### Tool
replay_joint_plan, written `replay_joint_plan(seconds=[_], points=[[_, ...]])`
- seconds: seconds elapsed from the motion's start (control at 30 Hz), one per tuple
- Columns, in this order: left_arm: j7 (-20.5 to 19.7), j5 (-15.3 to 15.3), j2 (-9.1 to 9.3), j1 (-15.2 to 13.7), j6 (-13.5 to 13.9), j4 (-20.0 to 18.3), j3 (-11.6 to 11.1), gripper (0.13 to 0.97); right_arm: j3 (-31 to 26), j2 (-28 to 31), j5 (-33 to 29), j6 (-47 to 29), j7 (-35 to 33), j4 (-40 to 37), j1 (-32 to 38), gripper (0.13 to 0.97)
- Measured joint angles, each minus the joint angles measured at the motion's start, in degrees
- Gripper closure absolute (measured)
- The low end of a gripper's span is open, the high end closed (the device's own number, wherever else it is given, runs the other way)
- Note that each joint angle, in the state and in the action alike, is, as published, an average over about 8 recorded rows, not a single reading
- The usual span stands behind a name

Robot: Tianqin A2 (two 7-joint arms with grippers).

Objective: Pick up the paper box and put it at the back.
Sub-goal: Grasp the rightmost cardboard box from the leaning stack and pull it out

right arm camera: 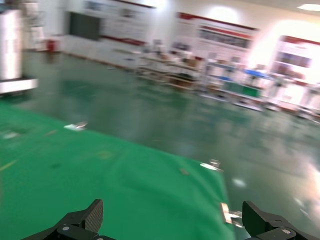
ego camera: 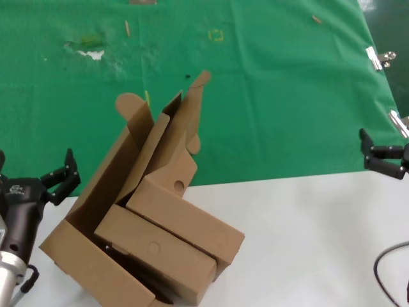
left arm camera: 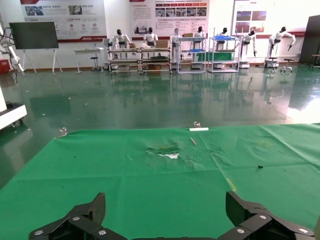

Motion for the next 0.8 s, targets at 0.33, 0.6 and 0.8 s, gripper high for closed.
replay_joint_plan(seconds=[0.33,0.6,0.8], points=[[-0.01,0.0,0.0,0.0,0.0,0.0,0.0,0.344,0.25,8.67,10.87,-26.35,-22.44,-9.9,-3.66,0.129],[-0.01,0.01,0.0,0.0,0.0,0.0,0.0,0.52,-6.31,8.1,8.45,-37.36,-30.36,-17.41,0.51,0.129],[-0.01,0.01,0.0,0.0,0.0,0.0,0.0,0.645,-12.34,5.96,5.26,-39.75,-31.02,-21.08,5.16,0.129]])
